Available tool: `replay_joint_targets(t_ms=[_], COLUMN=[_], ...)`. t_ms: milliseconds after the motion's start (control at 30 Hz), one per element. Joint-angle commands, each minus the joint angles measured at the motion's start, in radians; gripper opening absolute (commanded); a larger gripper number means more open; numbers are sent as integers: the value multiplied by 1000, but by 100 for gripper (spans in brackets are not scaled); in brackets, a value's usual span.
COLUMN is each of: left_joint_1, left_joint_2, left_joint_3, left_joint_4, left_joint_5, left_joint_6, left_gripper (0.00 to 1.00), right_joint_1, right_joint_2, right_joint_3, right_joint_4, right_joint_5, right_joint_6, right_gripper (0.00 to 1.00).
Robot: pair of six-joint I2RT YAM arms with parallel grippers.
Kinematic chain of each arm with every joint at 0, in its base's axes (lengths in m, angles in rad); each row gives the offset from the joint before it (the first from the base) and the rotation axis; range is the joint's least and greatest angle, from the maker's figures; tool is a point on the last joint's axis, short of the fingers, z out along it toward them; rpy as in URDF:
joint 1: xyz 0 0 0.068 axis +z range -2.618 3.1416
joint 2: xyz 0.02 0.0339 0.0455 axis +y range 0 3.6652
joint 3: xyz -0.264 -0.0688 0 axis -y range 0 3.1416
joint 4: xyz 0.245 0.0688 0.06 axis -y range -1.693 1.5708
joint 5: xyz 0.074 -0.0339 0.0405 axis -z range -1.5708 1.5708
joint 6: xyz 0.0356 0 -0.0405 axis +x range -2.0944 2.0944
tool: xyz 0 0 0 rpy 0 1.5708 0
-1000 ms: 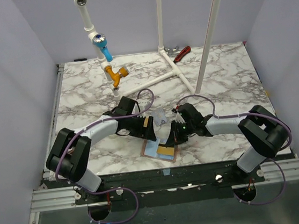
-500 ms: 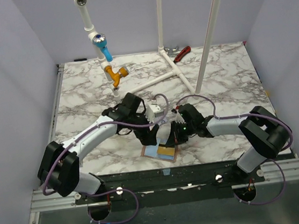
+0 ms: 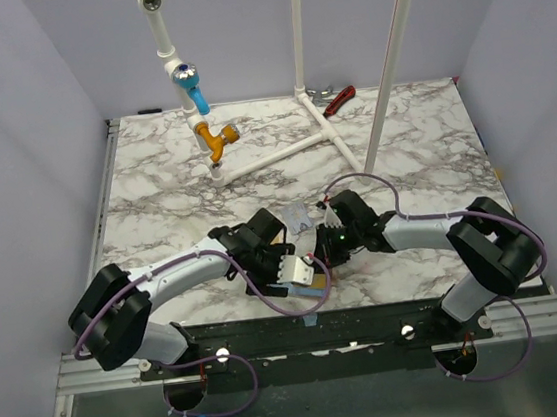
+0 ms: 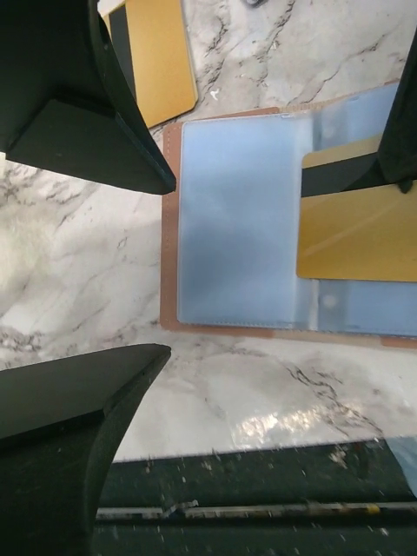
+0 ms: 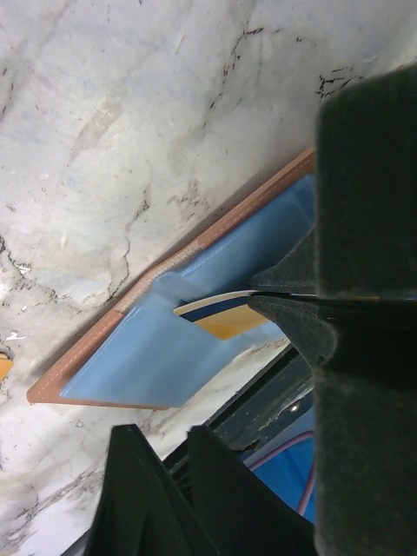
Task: Put the credit cards into the card holder
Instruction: Insert the credit card into the card holder.
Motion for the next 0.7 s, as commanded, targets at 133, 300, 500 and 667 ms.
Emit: replay_joint_targets(t_ms=[133, 300, 500, 667], left_joint_1=[-40, -73, -86, -86], left_joint_2=[88, 124, 161, 156], left_joint_3=[30, 40, 79, 64], left_joint_4=[55, 58, 46, 80], left_joint_5=[-71, -42, -8, 4], left_joint_6=[95, 31, -118, -270], left_gripper=[69, 59, 44, 42], right_joint_1=[4, 3, 3, 3], right_joint_2=[-44, -58, -120, -233], right_joint_3=[46, 90, 97, 102], right_joint_4=[-167, -213, -254, -315], right_joint_5=[85, 79, 107, 210], right_joint_6=[-58, -65, -69, -61], right_gripper=[1, 1, 1, 1])
